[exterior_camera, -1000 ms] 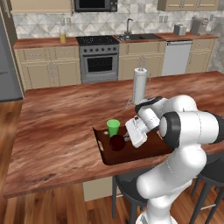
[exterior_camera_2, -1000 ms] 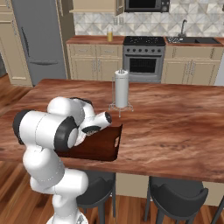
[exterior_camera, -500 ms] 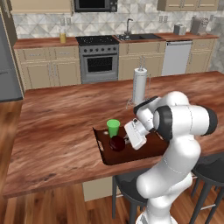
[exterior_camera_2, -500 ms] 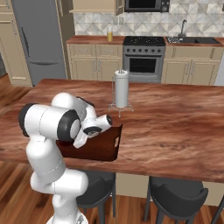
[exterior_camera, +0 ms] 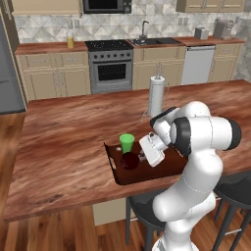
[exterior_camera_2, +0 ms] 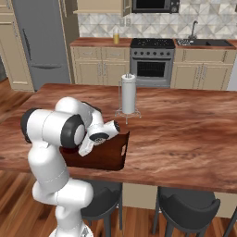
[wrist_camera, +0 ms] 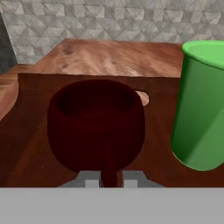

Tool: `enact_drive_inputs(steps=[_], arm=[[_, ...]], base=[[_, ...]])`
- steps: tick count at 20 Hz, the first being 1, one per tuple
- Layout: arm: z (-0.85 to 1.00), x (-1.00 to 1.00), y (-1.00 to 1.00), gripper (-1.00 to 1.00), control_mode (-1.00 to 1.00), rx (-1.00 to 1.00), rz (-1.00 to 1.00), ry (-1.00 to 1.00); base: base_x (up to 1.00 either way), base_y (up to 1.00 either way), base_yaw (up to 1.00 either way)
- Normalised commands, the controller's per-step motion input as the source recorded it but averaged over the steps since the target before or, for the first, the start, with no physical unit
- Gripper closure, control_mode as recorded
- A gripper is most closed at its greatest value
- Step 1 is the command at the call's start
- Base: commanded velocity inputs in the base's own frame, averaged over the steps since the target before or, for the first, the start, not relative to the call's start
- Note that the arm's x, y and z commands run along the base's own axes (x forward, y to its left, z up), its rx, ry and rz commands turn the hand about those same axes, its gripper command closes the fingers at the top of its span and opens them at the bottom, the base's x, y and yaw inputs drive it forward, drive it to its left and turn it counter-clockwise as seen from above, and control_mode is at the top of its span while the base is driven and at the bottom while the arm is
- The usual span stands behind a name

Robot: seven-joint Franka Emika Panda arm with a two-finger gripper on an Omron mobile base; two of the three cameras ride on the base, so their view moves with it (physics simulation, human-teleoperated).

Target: There is a tray on the dining counter. Grab the cup, mug, and pitcher and place them on the tray. The pitcher may be placed next to the tray if it cannot fit the tray.

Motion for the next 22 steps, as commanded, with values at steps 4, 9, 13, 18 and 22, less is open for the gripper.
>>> enact_drive_inputs(steps=[4, 9, 13, 18, 22], arm=[[0.00, 0.00, 0.00, -1.00, -1.00, 0.00, 0.00, 0.00], [0.15, 0.00, 0.00, -1.00, -1.00, 0.00, 0.00, 0.00], [0.46, 0.00, -0.05, -1.00, -1.00, 0.00, 0.00, 0.00], [0.56, -0.13, -0.20, -1.00, -1.00, 0.00, -0.02, 0.00], [0.47, -0.41, -0.42, -1.00, -1.00, 0.00, -0.05, 0.00]], base=[[0.00, 0.00, 0.00], [0.00, 0.00, 0.00], [0.00, 0.00, 0.00], [0.00, 0.00, 0.00], [0.00, 0.00, 0.00]])
